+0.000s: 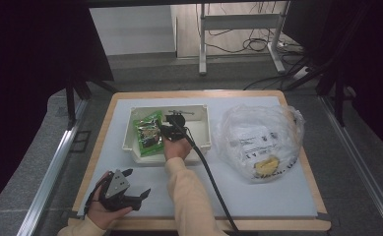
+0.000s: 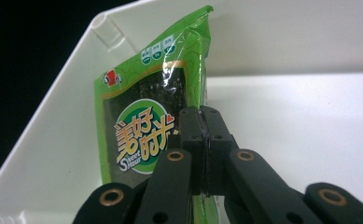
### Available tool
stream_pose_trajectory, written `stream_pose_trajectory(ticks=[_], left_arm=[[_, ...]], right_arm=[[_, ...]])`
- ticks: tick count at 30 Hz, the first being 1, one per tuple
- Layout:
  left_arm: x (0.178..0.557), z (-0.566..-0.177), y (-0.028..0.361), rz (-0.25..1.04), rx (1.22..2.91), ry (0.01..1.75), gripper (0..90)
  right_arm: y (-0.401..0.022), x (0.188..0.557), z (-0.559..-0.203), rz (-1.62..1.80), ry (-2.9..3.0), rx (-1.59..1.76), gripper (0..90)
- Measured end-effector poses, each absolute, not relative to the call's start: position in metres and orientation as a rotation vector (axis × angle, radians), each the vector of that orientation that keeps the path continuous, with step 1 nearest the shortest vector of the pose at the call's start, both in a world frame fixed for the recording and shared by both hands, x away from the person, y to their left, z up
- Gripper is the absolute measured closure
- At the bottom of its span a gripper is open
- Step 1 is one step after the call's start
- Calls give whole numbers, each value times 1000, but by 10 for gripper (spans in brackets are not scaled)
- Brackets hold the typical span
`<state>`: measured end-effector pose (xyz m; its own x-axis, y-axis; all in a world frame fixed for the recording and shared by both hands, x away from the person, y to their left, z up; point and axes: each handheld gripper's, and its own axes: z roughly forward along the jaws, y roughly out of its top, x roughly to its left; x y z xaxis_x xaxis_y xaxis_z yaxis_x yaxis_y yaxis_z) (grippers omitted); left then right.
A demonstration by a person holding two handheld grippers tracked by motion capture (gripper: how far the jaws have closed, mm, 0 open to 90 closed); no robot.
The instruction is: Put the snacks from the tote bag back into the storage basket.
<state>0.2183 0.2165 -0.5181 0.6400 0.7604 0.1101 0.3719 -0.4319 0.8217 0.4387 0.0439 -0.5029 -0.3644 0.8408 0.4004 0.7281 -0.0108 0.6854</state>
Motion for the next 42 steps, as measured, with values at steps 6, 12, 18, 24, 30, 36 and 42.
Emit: stream_pose_trajectory(ticks=[6, 12, 18, 24, 30, 36, 42], left_arm=[[218, -518, 217, 608, 2047, 883, 109], [218, -518, 216, 612, 2054, 880, 109], [218, -519, 216, 611, 2055, 887, 109], [218, -520, 217, 618, 2068, 885, 109], [218, -521, 216, 618, 2060, 896, 109], [219, -522, 217, 625, 2073, 903, 109], [220, -524, 218, 627, 2074, 914, 109]], right_arm=[[45, 439, -506, 1276, 2183, 1660, 716], [41, 436, -497, 1288, 2197, 1605, 680], [35, 435, -485, 1241, 2248, 1519, 631], [29, 431, -479, 1257, 2311, 1434, 572], [28, 425, -475, 1250, 2356, 1370, 547], [23, 415, -467, 1277, 2398, 1273, 497], [6, 403, -455, 1333, 2423, 1181, 443]])
